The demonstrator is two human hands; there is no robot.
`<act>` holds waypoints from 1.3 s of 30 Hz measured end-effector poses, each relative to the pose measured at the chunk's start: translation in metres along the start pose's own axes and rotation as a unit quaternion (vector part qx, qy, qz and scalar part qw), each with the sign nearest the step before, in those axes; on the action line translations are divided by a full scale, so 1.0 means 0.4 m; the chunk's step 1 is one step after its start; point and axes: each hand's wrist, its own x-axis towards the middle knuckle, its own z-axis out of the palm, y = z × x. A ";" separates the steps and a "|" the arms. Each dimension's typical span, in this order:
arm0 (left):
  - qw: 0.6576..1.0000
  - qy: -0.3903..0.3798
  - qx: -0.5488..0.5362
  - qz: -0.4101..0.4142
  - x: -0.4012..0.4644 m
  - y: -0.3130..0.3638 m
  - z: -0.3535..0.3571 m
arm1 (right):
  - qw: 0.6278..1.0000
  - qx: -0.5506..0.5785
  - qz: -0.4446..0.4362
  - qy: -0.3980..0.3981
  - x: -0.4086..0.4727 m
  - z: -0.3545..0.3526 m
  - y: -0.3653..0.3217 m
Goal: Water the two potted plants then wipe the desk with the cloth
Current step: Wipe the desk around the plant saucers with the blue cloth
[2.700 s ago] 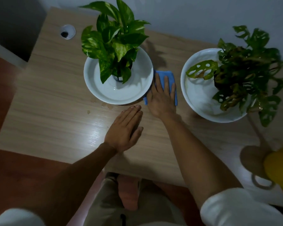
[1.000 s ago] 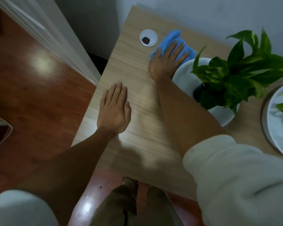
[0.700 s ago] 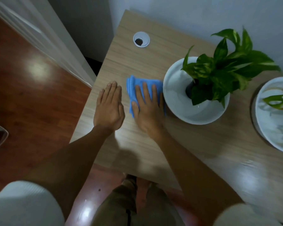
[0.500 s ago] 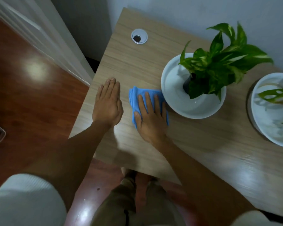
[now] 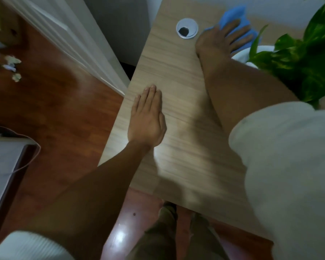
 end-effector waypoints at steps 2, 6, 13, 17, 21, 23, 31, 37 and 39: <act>1.000 -0.001 0.007 0.001 0.000 -0.009 0.002 | 1.000 0.015 0.025 0.000 0.007 0.009 -0.012; 1.000 -0.006 0.011 0.001 -0.006 -0.010 0.002 | 0.997 -0.008 -0.076 -0.031 -0.075 0.011 0.016; 1.000 -0.007 0.001 0.009 -0.006 -0.011 -0.009 | 0.935 -0.057 -0.340 -0.077 -0.398 -0.005 0.220; 1.000 0.015 -0.017 0.017 -0.002 -0.025 0.000 | 0.899 -0.085 -0.419 -0.100 -0.510 -0.036 0.397; 1.000 0.007 0.009 0.003 -0.016 -0.008 -0.003 | 0.891 -0.101 -0.433 -0.089 -0.535 -0.089 0.581; 1.000 -0.014 0.007 0.013 -0.039 0.029 -0.008 | 0.894 -0.107 -0.427 -0.087 -0.520 -0.125 0.673; 0.997 -0.034 -0.053 0.048 -0.197 0.358 0.042 | 0.931 -0.114 -0.336 -0.090 -0.404 -0.254 1.003; 0.992 -0.031 -0.055 0.113 -0.310 0.638 0.125 | 0.956 -0.120 -0.251 -0.098 -0.261 -0.338 1.177; 0.989 -0.042 -0.059 0.130 -0.340 0.733 0.155 | 0.952 -0.119 -0.260 -0.104 -0.260 -0.359 1.263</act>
